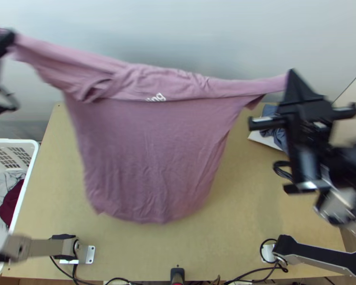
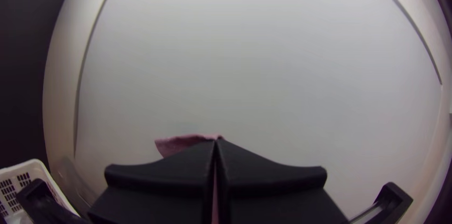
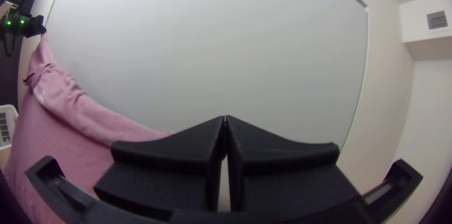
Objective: Fold the t-shirt
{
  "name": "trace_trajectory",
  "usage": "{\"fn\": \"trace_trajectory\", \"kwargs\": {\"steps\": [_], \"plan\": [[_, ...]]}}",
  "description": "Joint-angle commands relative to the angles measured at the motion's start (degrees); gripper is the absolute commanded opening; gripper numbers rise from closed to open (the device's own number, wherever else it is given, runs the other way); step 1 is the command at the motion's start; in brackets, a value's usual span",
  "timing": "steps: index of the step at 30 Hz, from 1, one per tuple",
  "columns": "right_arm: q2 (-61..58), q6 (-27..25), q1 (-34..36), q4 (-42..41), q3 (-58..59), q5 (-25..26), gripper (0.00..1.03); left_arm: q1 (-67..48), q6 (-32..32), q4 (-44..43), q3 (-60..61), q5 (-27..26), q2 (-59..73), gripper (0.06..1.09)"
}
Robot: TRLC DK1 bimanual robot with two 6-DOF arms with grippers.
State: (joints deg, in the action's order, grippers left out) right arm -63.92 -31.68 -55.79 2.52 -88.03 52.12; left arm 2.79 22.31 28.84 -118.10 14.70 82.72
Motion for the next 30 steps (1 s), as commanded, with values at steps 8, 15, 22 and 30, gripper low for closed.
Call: {"fn": "trace_trajectory", "kwargs": {"steps": [8,15,22,30], "plan": [[-9.64,45.30,29.25,20.41,10.33,-22.32,0.03,-18.08,0.81,-5.64,-7.23,4.02,33.74,0.10],[-15.36,57.17,38.56,20.77,14.99,-31.99,0.03,-22.12,-0.51,-13.02,-10.83,4.55,43.49,0.10],[-22.21,64.99,41.90,21.29,17.63,-37.35,0.03,-23.70,-0.07,-18.03,-10.92,4.46,50.52,0.10],[-25.90,67.72,43.92,21.56,17.63,-42.27,0.03,-23.70,7.14,-12.67,-11.36,-0.20,52.28,1.04]]}}
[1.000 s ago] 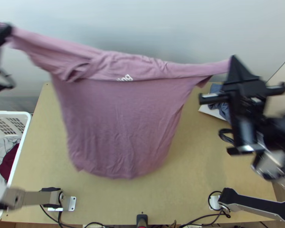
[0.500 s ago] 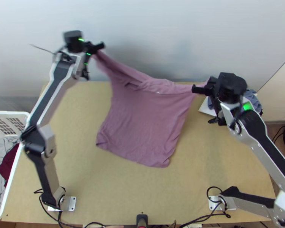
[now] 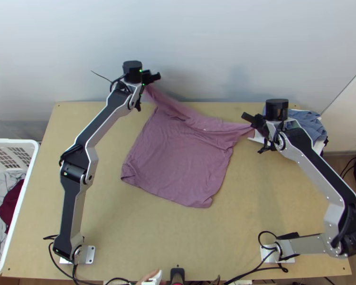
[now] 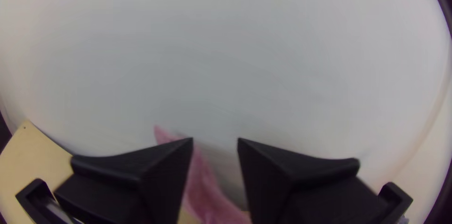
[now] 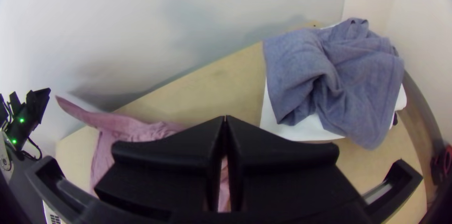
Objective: Fold the t-shirt
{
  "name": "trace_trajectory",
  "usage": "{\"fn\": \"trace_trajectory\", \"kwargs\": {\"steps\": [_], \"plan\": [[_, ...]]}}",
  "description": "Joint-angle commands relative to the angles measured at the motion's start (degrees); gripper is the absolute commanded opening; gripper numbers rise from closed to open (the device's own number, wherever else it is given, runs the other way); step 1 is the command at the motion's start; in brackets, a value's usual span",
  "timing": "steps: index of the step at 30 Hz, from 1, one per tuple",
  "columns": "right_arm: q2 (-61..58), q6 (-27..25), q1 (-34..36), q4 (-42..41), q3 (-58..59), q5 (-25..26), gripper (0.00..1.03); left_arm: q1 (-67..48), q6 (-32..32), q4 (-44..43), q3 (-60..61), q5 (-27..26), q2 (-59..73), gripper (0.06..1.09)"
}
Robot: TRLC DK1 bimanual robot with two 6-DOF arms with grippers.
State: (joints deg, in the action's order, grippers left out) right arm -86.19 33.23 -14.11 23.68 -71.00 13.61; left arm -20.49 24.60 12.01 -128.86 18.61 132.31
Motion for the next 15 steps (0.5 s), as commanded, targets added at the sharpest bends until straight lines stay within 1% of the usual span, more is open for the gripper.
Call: {"fn": "trace_trajectory", "kwargs": {"steps": [1,4,6,9,11,13,15], "plan": [[-4.16,2.80,2.59,0.49,0.34,-4.20,0.03,-0.34,6.07,6.36,-0.52,-5.16,2.25,1.04],[-5.21,2.89,2.95,0.49,-0.19,-5.52,0.03,-0.08,8.62,13.39,-0.25,-8.15,-0.21,1.04],[-5.56,3.33,2.86,0.49,-0.19,-6.05,0.03,-0.16,9.15,17.17,0.10,-9.73,-2.94,1.04],[-5.74,3.77,2.59,0.49,-0.10,-6.31,0.03,-0.60,9.24,22.97,0.36,-14.13,-8.03,1.04],[-5.74,4.03,2.51,0.49,-0.19,-6.66,0.03,-1.57,9.50,28.68,0.54,-18.17,-11.55,1.04],[-5.30,4.03,2.59,0.49,-0.28,-6.66,0.03,-3.68,8.45,34.92,1.68,-20.72,-14.71,1.04],[-4.77,4.03,2.86,0.49,-0.28,-6.66,0.03,-6.84,5.37,41.52,3.61,-21.07,-17.26,1.04]]}}
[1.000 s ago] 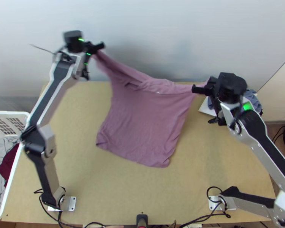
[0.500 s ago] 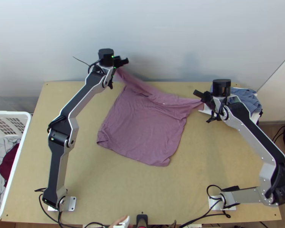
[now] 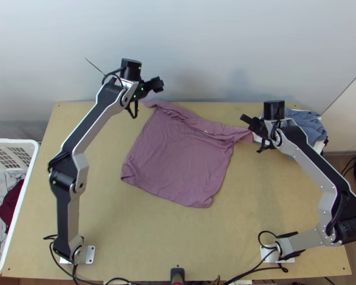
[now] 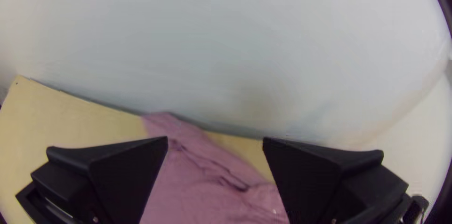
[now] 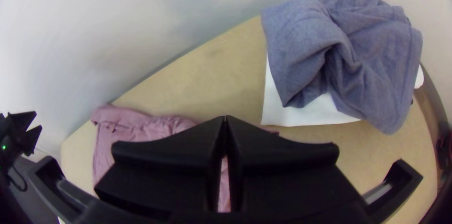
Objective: Fold the t-shirt
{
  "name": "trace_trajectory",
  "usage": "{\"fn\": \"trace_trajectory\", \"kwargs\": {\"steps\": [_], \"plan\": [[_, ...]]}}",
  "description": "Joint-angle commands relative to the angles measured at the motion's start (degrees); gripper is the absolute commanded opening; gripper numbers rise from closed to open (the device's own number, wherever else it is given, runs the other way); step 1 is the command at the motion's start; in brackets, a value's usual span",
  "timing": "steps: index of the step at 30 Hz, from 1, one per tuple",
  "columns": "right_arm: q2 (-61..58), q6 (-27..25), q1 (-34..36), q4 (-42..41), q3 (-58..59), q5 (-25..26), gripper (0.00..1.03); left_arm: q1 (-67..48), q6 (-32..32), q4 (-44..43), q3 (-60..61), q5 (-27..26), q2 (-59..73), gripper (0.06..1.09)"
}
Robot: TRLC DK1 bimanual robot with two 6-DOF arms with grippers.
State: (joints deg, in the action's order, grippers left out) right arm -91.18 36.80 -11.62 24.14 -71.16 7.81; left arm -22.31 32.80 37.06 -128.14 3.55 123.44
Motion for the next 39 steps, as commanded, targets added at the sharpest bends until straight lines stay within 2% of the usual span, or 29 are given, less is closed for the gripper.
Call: {"fn": "trace_trajectory", "kwargs": {"steps": [1,3,5,11,18,24,39], "plan": [[0.39,0.47,0.37,0.03,-0.04,-0.87,0.03,-6.87,-4.23,19.89,3.77,-5.92,-9.36,1.04],[0.56,0.47,0.72,0.03,0.14,-0.87,0.03,-10.48,-6.87,24.55,6.06,-5.92,-10.76,1.04],[0.82,0.47,0.72,0.03,0.23,-0.87,0.03,-14.08,-8.54,24.90,10.98,-5.84,-12.69,1.03],[1.18,0.56,0.63,0.03,-0.83,-0.87,0.03,-26.83,-10.21,18.14,23.55,-5.31,-16.12,1.03],[1.26,0.56,1.51,0.03,-1.35,-0.87,0.03,-36.32,-10.65,17.35,24.78,-4.34,-12.17,1.03],[1.97,0.91,2.83,0.20,-1.09,-0.87,0.03,-40.27,-13.02,15.59,27.06,0.32,-8.74,1.03],[2.93,1.26,3.18,1.00,0.14,-1.05,0.03,-44.76,-11.18,10.93,28.03,0.40,-3.38,0.99]]}}
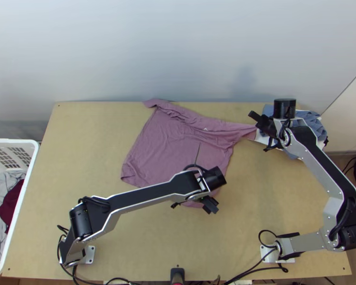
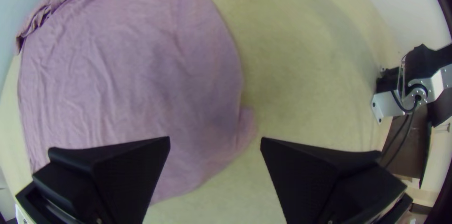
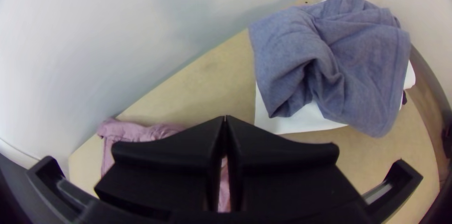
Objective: Fold the t-shirt
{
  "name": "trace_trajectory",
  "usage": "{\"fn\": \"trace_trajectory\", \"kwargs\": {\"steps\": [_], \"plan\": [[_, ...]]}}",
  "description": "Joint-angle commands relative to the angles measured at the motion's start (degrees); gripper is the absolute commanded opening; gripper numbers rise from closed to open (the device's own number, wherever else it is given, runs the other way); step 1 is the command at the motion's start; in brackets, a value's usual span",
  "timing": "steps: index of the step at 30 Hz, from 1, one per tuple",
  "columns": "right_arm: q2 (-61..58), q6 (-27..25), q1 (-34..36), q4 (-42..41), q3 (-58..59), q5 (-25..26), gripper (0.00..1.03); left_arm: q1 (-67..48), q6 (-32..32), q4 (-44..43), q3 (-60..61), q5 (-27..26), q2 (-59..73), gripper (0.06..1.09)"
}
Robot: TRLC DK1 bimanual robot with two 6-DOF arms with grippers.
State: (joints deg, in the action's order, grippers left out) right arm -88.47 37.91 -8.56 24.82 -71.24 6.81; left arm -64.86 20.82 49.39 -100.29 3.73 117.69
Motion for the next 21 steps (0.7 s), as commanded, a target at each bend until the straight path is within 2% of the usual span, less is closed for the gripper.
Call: {"fn": "trace_trajectory", "kwargs": {"steps": [1,3,6,8,12,14,21], "plan": [[0.22,0.15,0.12,0.41,0.23,-0.13,0.03,-2.29,1.07,-1.49,0.18,0.32,2.90,0.99],[0.31,0.15,0.21,0.58,0.14,-0.30,0.03,-2.29,1.24,-1.75,0.18,0.67,3.69,0.98],[0.40,0.15,0.56,1.02,0.31,-0.39,0.03,-2.02,1.33,-2.98,0.36,1.63,3.95,0.90],[0.58,0.15,0.73,1.11,0.58,-0.39,0.03,-2.02,1.51,-5.18,1.68,1.72,3.60,0.74],[0.93,0.15,1.09,1.20,0.75,-0.48,0.03,-2.20,1.33,-12.47,6.69,3.83,2.28,0.32],[1.10,0.15,1.26,1.28,0.67,-0.57,0.03,-2.38,-1.13,-13.88,7.65,5.68,2.02,0.09],[2.95,0.15,1.09,2.16,0.05,-0.74,0.03,-1.06,-1.39,-12.56,11.08,5.24,-6.42,0.10]]}}
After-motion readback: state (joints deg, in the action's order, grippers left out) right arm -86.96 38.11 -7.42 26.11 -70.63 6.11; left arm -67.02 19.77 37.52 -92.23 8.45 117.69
